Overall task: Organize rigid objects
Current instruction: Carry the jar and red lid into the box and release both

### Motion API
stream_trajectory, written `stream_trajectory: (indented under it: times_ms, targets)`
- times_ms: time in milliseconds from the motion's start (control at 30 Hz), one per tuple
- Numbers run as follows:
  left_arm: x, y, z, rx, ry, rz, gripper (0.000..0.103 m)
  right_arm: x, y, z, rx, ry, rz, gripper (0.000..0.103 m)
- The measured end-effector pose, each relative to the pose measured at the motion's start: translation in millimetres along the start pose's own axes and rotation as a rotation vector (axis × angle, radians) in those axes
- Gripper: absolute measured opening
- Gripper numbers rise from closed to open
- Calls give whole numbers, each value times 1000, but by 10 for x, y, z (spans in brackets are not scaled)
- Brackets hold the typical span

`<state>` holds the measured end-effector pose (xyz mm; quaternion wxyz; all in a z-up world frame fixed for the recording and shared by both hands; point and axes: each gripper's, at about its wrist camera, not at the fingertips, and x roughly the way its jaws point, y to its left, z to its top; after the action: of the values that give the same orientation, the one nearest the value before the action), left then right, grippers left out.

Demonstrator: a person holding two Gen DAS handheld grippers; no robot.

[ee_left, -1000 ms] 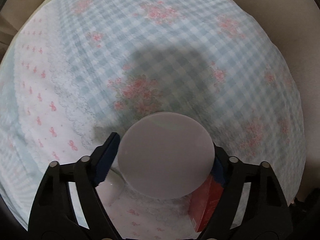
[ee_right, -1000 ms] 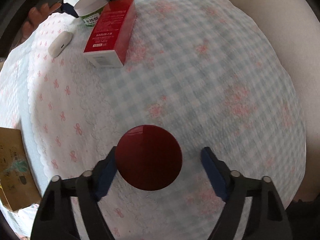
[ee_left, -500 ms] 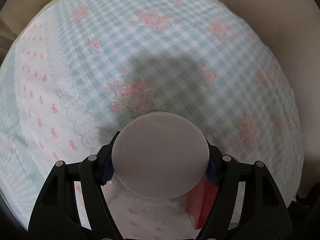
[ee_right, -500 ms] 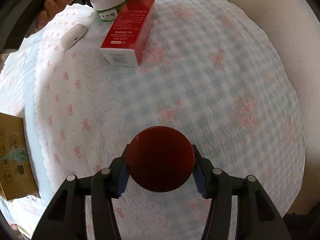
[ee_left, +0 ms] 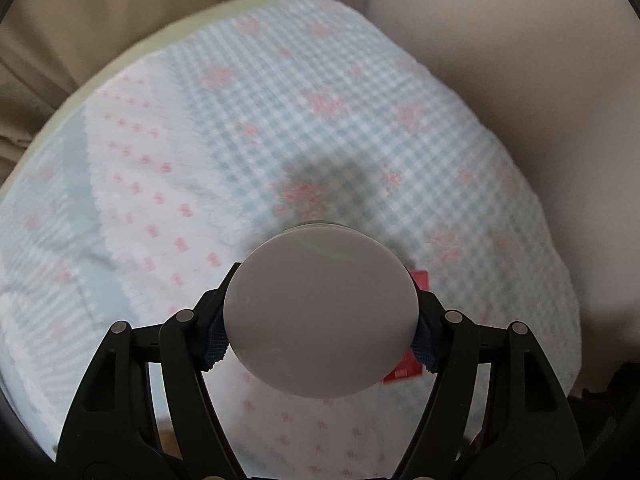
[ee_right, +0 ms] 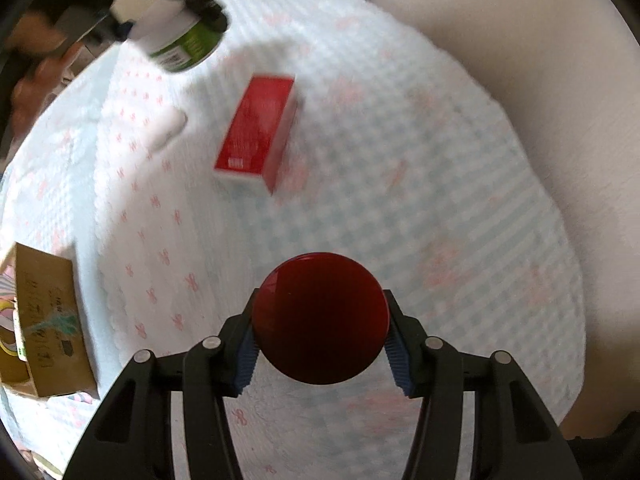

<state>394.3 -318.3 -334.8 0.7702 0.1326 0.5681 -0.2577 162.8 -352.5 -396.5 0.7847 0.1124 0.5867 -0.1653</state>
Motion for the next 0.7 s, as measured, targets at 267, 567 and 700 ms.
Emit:
stream_trajectory:
  times_ms: [267,567,700]
  targets:
    - [-1070,312,-363,-131,-100,17,68,-731,-214,209,-59,-135,3,50]
    - [-2159,665,-1205,-291,-200,45,68,-1730,-115,392,-198,-241,91,50]
    - [-2458,865,-1630,-362,-228,85,68,-2114,162,438,-285,-307,155,50]
